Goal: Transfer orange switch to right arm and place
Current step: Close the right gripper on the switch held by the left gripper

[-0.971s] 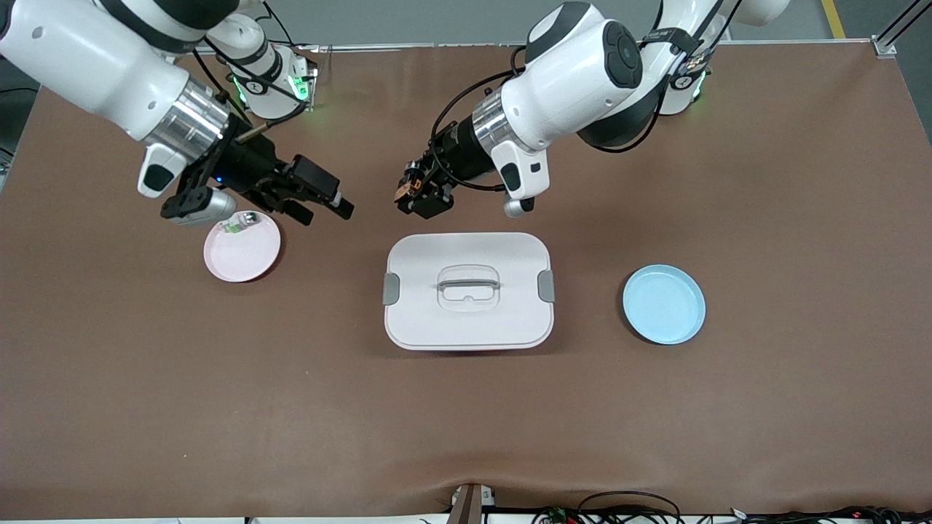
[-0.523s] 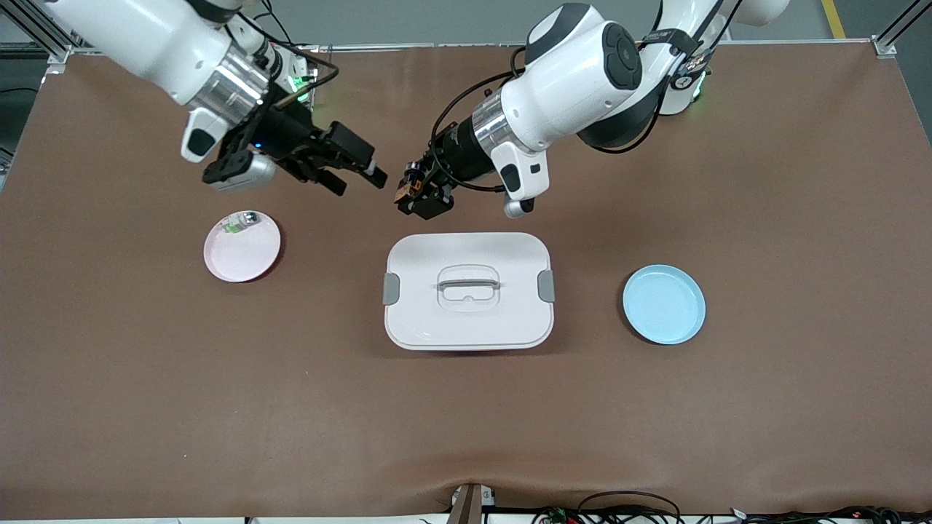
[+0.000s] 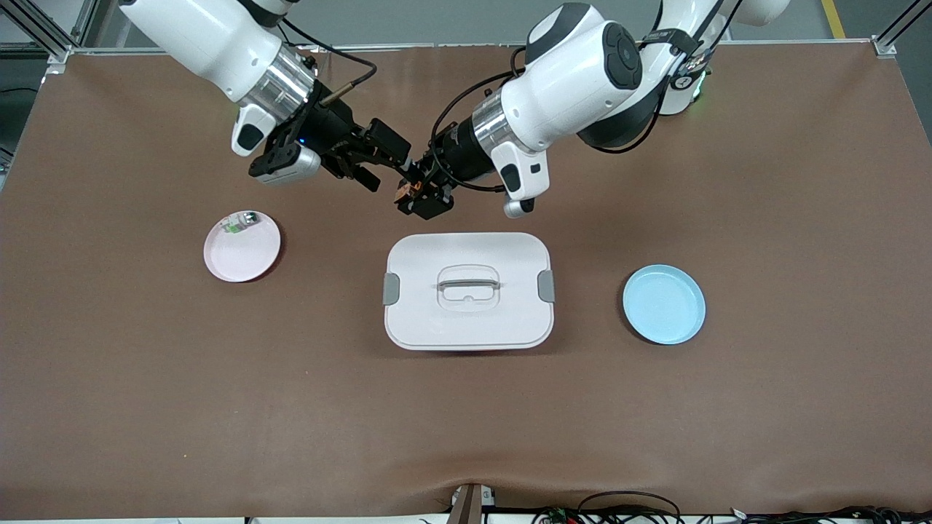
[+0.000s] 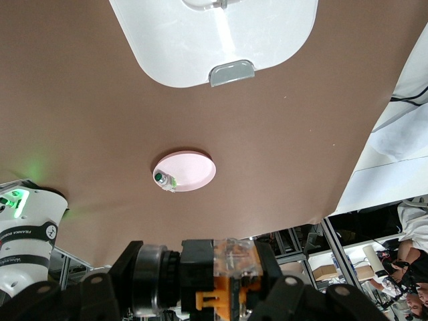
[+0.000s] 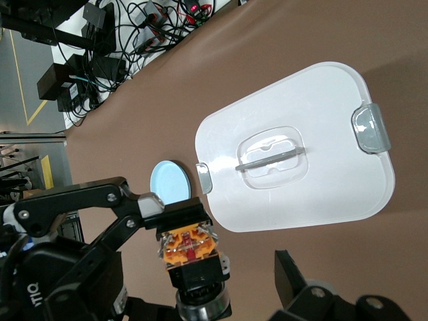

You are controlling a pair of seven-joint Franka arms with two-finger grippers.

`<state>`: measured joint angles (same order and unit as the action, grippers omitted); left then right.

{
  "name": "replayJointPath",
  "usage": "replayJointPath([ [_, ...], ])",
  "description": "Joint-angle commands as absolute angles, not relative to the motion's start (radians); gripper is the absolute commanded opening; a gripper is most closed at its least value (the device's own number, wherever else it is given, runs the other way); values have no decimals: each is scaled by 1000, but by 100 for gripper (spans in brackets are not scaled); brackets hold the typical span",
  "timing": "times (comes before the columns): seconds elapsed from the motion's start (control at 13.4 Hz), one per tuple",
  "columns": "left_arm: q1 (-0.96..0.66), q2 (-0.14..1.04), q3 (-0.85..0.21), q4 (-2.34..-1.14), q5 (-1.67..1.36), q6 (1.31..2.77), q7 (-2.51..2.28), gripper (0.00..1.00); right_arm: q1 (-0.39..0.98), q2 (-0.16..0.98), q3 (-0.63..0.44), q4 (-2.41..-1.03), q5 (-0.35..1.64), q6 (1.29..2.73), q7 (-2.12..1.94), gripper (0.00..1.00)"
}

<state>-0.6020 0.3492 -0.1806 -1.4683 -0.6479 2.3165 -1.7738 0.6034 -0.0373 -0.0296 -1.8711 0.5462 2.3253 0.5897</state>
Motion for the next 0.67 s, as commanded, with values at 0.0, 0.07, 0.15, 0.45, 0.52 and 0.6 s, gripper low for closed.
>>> replayJointPath([
  [0.0,-603,353,-181,-1453,-653,2322,-1783,27,615,-61,-38,-1905,557,2336,545,100],
  [0.07,-604,351,-183,-1453,-652,2322,-1782,27,615,-60,-38,-1905,557,2338,543,100],
  [0.15,-604,351,-183,-1453,-652,2322,-1782,27,615,-60,-38,-1905,557,2342,543,100],
  [0.45,-604,351,-181,-1453,-650,2322,-1782,27,621,-58,-38,-1907,555,2365,543,100],
  [0.52,-603,351,-183,-1453,-650,2322,-1782,27,627,-58,-38,-1911,554,2373,543,100],
  [0.6,-603,351,-183,-1453,-650,2322,-1782,27,629,-55,-38,-1911,551,2379,542,100],
])
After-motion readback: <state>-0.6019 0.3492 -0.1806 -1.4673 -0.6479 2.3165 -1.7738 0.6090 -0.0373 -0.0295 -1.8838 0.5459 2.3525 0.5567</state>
